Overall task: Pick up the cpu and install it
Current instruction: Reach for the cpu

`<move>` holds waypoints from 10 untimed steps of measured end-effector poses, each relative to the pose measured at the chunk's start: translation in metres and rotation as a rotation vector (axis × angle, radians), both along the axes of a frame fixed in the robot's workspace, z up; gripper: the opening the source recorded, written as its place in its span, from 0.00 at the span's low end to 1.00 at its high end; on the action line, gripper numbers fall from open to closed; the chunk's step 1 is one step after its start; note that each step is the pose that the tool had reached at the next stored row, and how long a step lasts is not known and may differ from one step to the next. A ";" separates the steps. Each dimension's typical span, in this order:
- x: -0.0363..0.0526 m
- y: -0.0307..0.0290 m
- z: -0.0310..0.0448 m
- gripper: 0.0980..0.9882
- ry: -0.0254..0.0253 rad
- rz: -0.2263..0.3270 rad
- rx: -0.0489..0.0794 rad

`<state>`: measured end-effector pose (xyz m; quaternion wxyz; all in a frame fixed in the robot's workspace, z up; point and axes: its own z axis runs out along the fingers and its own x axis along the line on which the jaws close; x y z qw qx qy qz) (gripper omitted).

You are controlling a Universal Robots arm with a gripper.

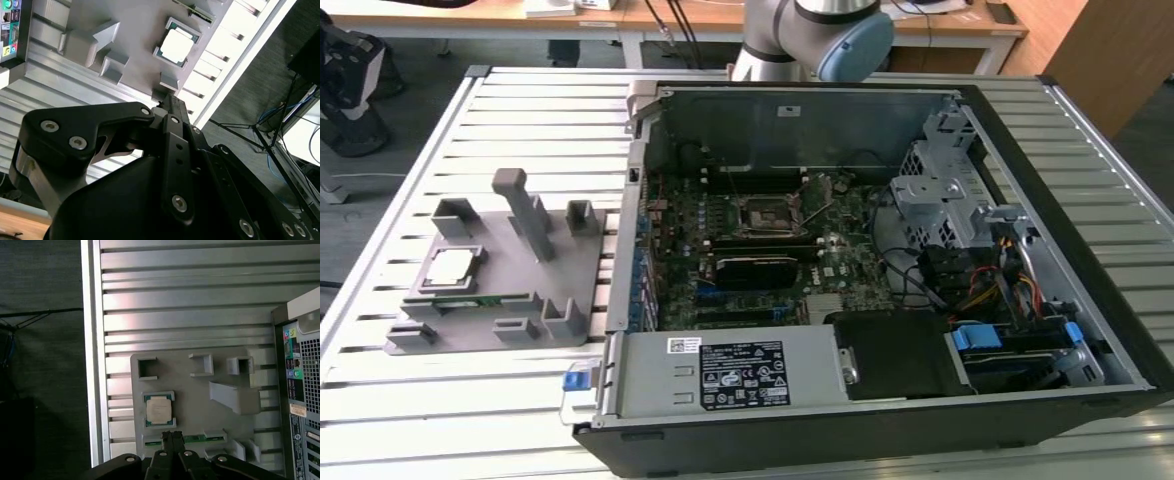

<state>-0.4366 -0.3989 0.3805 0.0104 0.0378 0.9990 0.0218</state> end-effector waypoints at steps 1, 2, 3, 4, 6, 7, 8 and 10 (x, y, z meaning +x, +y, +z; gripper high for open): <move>-0.0010 0.0000 -0.0001 0.01 0.0002 0.000 0.000; -0.0019 0.0000 -0.0002 0.01 0.0003 0.000 0.000; -0.0028 0.0000 -0.0004 0.01 0.0004 0.000 0.000; -0.0039 0.0000 -0.0005 0.01 0.0005 0.000 0.000; -0.0059 0.0000 -0.0008 0.01 0.0006 0.000 0.000; -0.0069 0.0000 -0.0010 0.01 0.0006 0.000 0.000; -0.0078 0.0000 -0.0013 0.01 0.0006 0.000 0.000; -0.0101 0.0000 -0.0017 0.01 0.0007 0.000 0.000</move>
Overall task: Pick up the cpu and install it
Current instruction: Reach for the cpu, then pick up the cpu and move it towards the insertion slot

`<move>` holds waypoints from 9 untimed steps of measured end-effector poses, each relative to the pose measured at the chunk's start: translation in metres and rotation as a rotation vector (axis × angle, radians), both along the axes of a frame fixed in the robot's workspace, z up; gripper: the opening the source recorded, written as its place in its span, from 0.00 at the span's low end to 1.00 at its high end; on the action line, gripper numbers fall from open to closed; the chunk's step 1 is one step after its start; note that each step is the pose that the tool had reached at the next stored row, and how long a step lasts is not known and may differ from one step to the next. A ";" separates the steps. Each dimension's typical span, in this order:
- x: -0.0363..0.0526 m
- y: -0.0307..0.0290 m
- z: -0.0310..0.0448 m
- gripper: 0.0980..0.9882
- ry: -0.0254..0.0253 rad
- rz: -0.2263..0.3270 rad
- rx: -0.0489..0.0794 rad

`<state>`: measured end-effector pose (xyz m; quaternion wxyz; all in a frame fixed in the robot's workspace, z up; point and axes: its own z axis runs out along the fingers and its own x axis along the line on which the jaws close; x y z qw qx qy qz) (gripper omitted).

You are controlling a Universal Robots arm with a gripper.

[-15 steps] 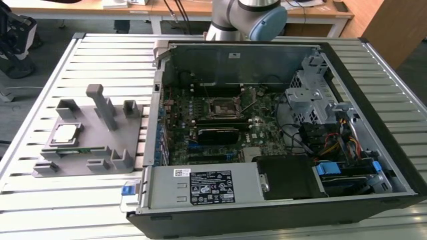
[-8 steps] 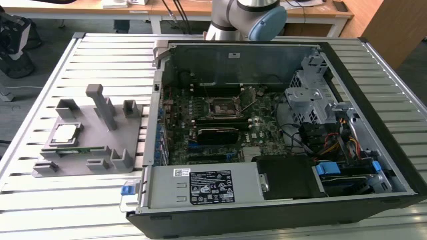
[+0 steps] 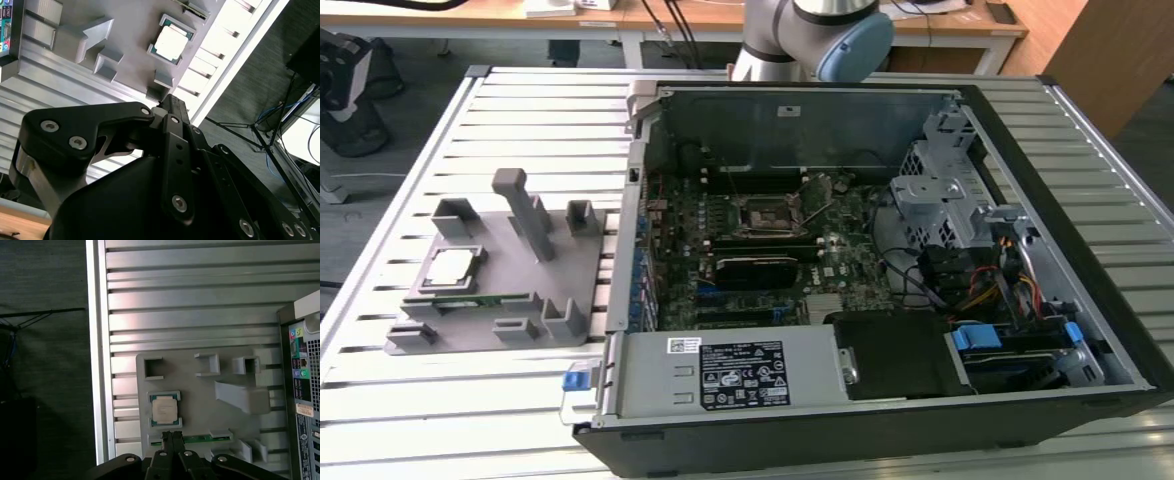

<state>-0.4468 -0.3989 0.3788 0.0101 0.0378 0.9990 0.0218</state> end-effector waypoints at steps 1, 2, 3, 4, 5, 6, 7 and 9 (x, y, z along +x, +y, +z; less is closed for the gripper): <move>-0.0012 0.0000 -0.0003 0.01 -0.0001 0.000 0.000; -0.0023 0.0000 -0.0005 0.01 0.0000 0.000 0.000; -0.0032 0.0000 -0.0008 0.01 0.0000 0.000 0.000; -0.0041 0.0000 -0.0010 0.01 0.0001 0.000 0.000; -0.0047 0.0000 -0.0012 0.01 0.0004 0.000 0.000; -0.0051 0.0000 -0.0017 0.01 0.0005 0.000 0.000; -0.0053 0.0000 -0.0020 0.01 0.0011 0.000 0.000; -0.0054 0.0000 -0.0026 0.01 0.0023 0.000 0.000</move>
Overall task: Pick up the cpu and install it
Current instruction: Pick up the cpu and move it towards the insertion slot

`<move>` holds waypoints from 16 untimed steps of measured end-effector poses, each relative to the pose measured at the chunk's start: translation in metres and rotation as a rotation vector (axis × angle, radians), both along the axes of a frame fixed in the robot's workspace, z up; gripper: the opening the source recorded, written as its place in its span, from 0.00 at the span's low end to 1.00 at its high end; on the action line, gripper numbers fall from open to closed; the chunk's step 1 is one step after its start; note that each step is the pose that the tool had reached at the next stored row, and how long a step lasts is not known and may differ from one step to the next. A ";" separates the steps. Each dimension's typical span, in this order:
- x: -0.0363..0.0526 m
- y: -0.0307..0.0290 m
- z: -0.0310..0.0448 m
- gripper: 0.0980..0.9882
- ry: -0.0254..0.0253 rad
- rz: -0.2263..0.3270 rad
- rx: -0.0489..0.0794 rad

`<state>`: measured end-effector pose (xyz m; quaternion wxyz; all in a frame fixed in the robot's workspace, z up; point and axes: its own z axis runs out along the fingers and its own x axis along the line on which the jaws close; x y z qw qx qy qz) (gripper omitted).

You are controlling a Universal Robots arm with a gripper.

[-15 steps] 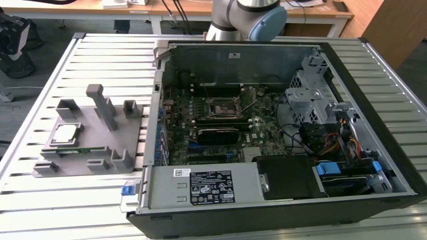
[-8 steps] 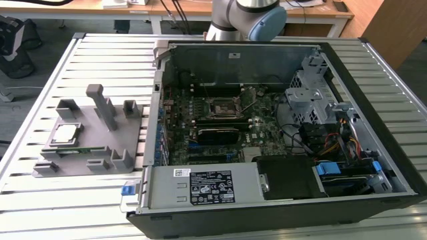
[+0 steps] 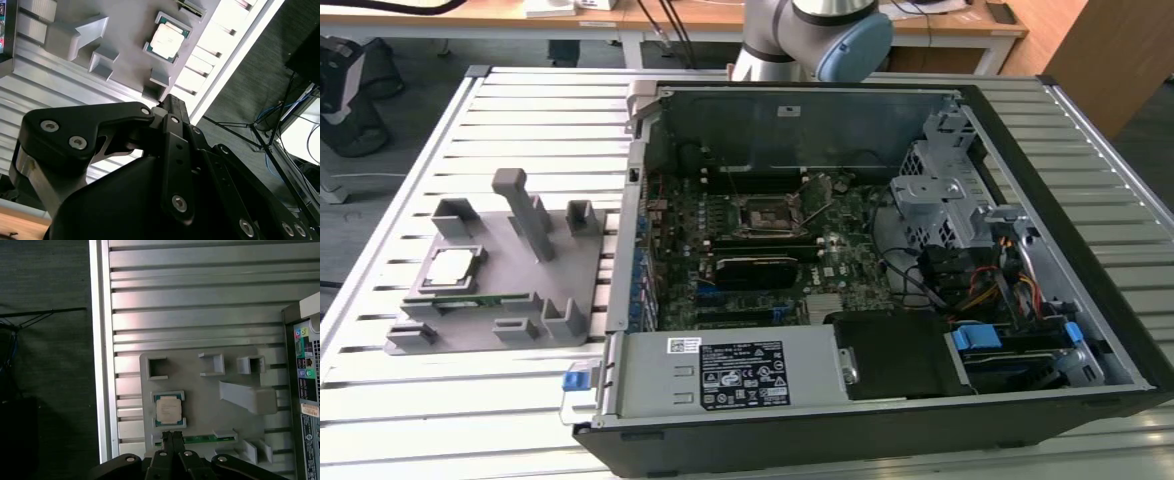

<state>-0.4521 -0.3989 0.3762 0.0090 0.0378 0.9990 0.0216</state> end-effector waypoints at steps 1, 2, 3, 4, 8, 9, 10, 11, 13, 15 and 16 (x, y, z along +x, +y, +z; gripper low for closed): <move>0.0000 0.0000 -0.0006 0.01 -0.0001 0.000 0.000; 0.0000 0.0000 -0.0010 0.01 -0.0001 0.000 -0.001; 0.0000 0.0000 -0.0015 0.01 -0.0001 0.000 -0.001; -0.0001 0.0000 -0.0024 0.01 -0.0002 0.000 -0.002; -0.0001 -0.0002 -0.0062 0.01 0.0040 0.000 -0.002; -0.0001 -0.0003 -0.0067 0.01 0.0051 0.000 -0.002; 0.0000 -0.0005 -0.0073 0.01 0.0056 0.000 -0.002; -0.0001 -0.0012 -0.0079 0.01 0.0058 0.001 0.000; 0.0001 -0.0016 -0.0094 0.01 0.0064 0.002 0.002; 0.0001 -0.0022 -0.0112 0.01 0.0066 0.005 0.003; 0.0001 -0.0024 -0.0124 0.01 0.0065 0.008 0.003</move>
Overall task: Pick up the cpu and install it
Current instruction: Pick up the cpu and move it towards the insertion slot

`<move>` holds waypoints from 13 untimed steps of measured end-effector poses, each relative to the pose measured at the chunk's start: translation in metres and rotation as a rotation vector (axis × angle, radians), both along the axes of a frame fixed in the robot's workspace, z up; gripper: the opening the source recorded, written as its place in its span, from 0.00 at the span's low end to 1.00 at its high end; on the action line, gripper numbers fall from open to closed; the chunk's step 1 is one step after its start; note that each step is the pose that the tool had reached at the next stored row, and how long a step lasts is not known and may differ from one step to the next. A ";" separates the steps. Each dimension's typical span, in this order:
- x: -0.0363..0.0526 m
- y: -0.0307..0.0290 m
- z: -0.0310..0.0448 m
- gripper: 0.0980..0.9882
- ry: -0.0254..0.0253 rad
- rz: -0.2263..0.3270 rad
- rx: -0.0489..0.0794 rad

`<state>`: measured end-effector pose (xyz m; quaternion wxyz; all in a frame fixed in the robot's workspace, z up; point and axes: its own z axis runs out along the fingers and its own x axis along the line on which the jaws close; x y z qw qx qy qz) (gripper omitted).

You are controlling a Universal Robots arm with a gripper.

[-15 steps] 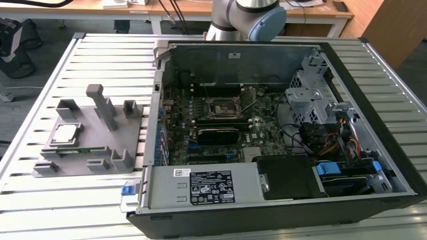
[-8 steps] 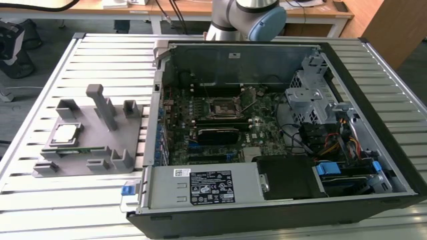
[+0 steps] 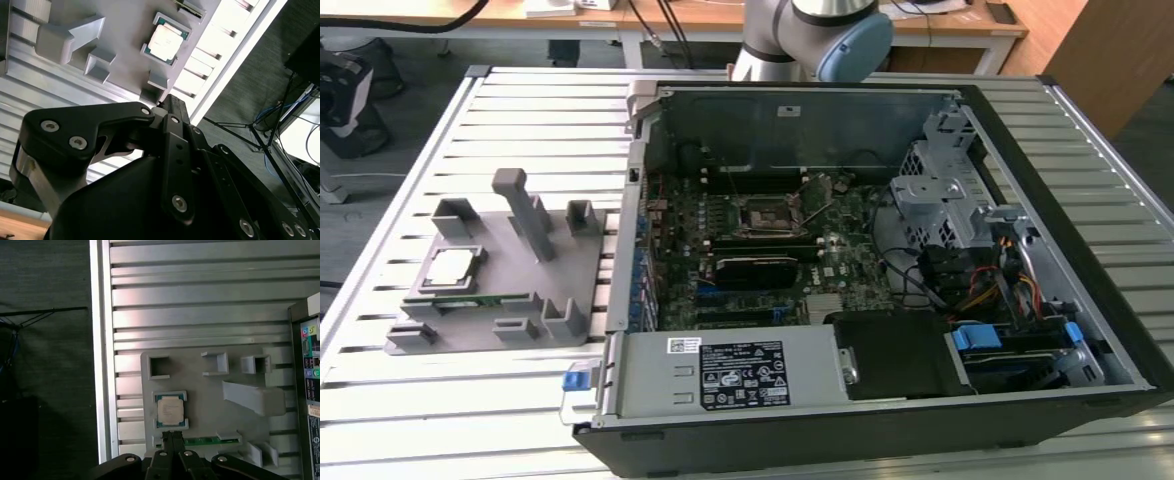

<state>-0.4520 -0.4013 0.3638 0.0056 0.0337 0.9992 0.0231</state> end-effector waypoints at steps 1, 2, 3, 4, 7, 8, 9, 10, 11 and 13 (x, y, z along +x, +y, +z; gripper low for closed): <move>0.0000 0.0000 -0.0010 0.01 0.0001 0.007 0.000; 0.0000 0.0000 -0.0020 0.01 0.0002 0.016 0.000; 0.0000 -0.0001 -0.0031 0.01 0.0003 0.026 0.000; 0.0001 -0.0005 -0.0042 0.01 0.0003 0.033 0.000; 0.0000 -0.0025 -0.0076 0.01 0.0005 0.044 0.000; 0.0000 -0.0034 -0.0082 0.01 0.0005 0.045 0.000; 0.0000 -0.0046 -0.0091 0.01 0.0005 0.045 0.000; 0.0001 -0.0055 -0.0100 0.01 0.0003 0.046 0.000; 0.0001 -0.0063 -0.0112 0.01 0.0002 0.047 0.000; 0.0001 -0.0078 -0.0126 0.01 0.0003 0.051 0.000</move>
